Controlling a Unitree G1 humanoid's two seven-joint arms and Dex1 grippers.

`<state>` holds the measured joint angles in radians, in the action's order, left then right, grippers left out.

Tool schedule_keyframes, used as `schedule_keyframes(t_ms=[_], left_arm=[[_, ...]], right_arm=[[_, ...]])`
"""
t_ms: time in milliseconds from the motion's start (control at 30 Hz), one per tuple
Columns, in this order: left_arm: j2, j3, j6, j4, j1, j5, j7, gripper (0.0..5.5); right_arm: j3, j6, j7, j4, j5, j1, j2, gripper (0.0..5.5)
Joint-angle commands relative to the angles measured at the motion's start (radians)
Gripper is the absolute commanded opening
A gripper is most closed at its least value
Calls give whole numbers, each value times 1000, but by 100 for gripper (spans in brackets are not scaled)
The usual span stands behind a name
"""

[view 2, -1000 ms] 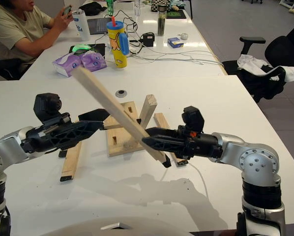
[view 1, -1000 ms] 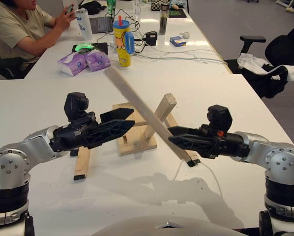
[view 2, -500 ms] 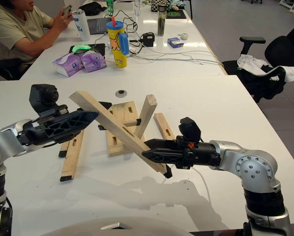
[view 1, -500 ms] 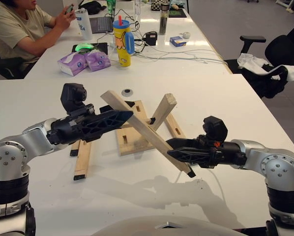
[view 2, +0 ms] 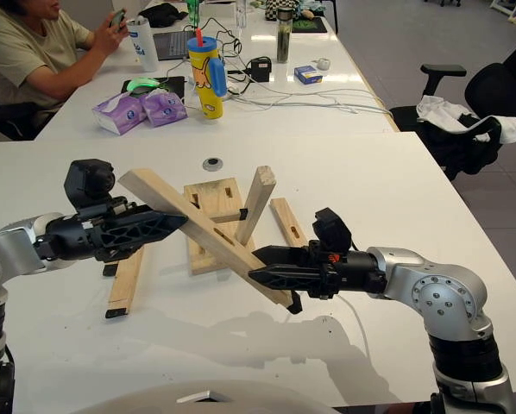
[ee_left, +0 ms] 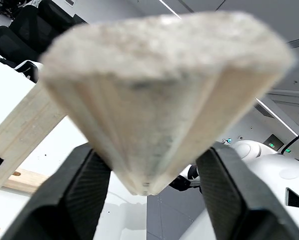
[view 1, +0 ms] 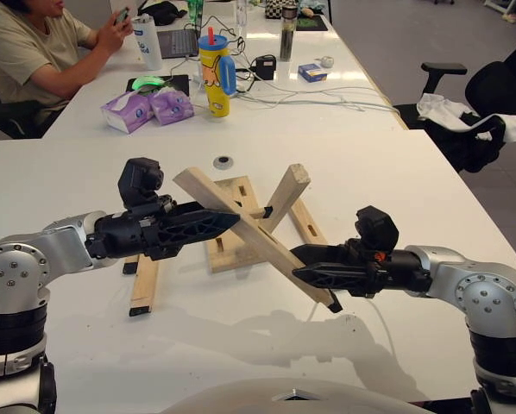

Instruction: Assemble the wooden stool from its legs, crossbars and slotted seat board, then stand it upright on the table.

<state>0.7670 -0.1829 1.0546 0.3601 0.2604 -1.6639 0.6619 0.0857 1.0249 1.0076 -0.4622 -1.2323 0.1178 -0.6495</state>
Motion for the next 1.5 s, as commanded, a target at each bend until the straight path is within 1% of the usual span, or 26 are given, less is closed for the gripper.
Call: schedule_keyframes(t_ms=[33,200,267,300,367,400,433,500,600,700,767,833,933,1133,1233,1333,1500], left_arm=[[16,-9,5,4,18,16,7,213],[34,-20,17,9,-13,60,35,213],[66,-46,9,-8,-57,137,73,212],[83,-72,3,-26,-82,167,93,210],[121,-135,-6,-59,-134,217,137,207],[144,-167,-8,-78,-156,245,165,207],[166,-191,-12,-103,-171,274,195,207],[205,-234,-19,-162,-197,329,249,207],[267,-276,-44,-221,-253,430,349,207],[321,-267,-83,-296,-226,524,438,207],[333,-260,-102,-339,-192,567,467,207],[316,-268,-125,-399,-131,594,454,207],[290,-282,-149,-414,-102,618,440,207],[255,-238,-169,-415,-66,660,461,207],[231,-218,-179,-398,-66,682,466,207],[208,-217,-199,-378,-78,703,463,207],[157,-206,-229,-357,-69,734,437,207]], right_arm=[[-20,-6,28,2,20,7,-27,203],[-37,-93,67,-30,119,-27,-48,203],[-41,-78,37,-2,113,-19,-36,203],[-38,-57,15,20,91,-12,-23,240],[-52,-63,-17,33,113,-17,-3,268],[-64,-76,-54,34,138,-29,17,277],[-76,-91,-104,37,169,-42,46,301],[-121,-127,-194,33,237,-76,105,328],[-201,-192,-339,61,363,-98,219,330],[-253,-246,-473,103,461,-111,340,330],[-277,-271,-526,126,508,-108,394,330],[-304,-291,-575,141,545,-104,455,330],[-328,-307,-609,168,576,-99,515,330],[-307,-354,-676,259,649,-66,583,330],[-283,-363,-710,281,681,-59,590,330],[-288,-344,-695,277,709,-52,559,330],[-331,-329,-669,298,766,-46,521,330]])
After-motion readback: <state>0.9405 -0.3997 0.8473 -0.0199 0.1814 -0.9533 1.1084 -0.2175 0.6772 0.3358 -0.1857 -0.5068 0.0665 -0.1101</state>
